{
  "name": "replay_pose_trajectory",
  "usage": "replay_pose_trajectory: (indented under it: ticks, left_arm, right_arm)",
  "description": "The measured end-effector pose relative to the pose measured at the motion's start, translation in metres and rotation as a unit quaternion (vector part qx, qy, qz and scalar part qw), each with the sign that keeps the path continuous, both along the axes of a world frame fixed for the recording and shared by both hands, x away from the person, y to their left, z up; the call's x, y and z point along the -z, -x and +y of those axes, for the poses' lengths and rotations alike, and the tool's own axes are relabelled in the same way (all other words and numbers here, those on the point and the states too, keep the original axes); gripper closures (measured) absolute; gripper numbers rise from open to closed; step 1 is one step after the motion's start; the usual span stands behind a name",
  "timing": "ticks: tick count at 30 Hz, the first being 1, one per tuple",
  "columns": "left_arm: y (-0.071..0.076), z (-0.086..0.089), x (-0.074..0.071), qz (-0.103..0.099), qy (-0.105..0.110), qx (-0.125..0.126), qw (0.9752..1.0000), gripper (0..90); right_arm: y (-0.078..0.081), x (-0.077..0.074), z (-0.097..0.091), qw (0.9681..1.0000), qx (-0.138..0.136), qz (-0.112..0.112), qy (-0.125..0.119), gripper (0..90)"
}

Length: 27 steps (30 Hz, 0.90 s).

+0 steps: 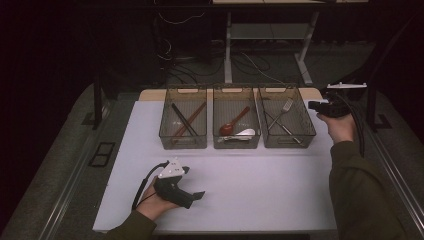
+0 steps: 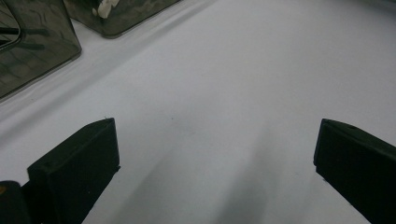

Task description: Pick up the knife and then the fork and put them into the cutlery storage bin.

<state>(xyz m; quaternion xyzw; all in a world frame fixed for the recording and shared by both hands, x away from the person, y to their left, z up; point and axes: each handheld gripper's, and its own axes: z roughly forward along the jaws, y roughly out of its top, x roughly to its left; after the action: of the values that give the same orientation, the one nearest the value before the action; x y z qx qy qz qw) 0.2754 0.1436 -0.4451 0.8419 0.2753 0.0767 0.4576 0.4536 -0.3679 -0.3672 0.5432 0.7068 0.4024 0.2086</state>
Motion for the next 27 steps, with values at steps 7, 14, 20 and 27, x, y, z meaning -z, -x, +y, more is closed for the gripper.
replay_pose_trajectory:
  ticks: [7, 14, 20, 27]
  left_arm:
    - [0.0, 0.001, -0.001, -0.001, 0.002, -0.006, 1.0, 0.0]
    - [0.0, 0.001, -0.001, -0.002, 0.001, -0.007, 1.0, 0.0]
    - [0.0, 0.001, -0.001, -0.003, 0.0, -0.005, 1.0, 0.0]
    - [0.001, 0.001, -0.002, -0.008, 0.002, -0.004, 1.0, 0.0]
  right_arm:
    - [0.026, -0.008, 0.013, 0.9982, -0.057, -0.018, -0.011, 60.5]
    - [0.051, -0.007, 0.025, 0.995, -0.094, -0.032, -0.01, 43.4]
    - [0.074, -0.006, 0.033, 0.9909, -0.126, -0.045, -0.009, 38.4]
    - [0.103, 0.003, 0.046, 0.9859, -0.16, -0.047, -0.013, 30.0]
